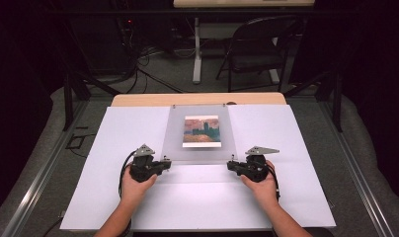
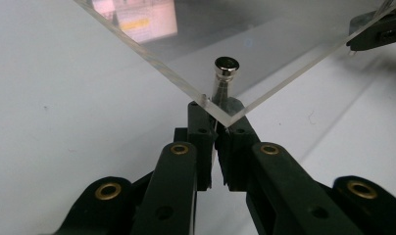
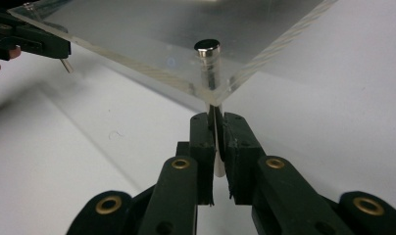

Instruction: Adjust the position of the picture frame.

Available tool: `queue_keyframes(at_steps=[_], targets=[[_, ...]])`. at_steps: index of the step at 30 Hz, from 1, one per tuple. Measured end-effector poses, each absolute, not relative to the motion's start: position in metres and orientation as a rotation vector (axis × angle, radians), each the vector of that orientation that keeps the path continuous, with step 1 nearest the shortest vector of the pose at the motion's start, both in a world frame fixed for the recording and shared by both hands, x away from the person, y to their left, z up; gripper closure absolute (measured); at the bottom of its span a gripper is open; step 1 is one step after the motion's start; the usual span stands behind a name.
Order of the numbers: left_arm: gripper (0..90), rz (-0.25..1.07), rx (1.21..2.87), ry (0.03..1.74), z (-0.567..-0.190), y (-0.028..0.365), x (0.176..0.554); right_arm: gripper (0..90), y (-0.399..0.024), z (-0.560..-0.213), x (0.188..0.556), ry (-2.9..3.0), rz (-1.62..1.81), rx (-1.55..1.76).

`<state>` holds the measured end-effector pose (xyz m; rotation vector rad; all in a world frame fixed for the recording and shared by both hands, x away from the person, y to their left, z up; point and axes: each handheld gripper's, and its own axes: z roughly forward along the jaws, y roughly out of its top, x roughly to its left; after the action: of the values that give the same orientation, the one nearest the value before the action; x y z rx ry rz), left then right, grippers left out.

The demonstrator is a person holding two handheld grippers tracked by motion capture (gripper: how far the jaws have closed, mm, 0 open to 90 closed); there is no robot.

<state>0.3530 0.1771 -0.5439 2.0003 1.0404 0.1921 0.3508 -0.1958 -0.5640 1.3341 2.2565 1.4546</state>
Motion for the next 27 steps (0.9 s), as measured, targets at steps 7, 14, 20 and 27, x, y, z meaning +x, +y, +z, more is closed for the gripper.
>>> queue_keyframes(at_steps=[7, 14, 20, 27], targets=[[84.5, 0.172, 1.994, 1.048, -0.547, 0.177, 0.354, 82.8, -0.195, -0.566, 0.349, 2.252, 1.426, 1.334], [84.1, 0.154, 1.999, 1.052, -0.551, 0.176, 0.355, 83.1, -0.193, -0.567, 0.347, 2.255, 1.367, 1.308], [83.2, 0.139, 1.992, 1.056, -0.555, 0.177, 0.355, 81.2, -0.191, -0.569, 0.345, 2.255, 1.321, 1.302], [77.8, 0.161, 1.966, 1.06, -0.553, 0.177, 0.353, 73.8, -0.193, -0.569, 0.342, 2.258, 1.315, 1.313]])
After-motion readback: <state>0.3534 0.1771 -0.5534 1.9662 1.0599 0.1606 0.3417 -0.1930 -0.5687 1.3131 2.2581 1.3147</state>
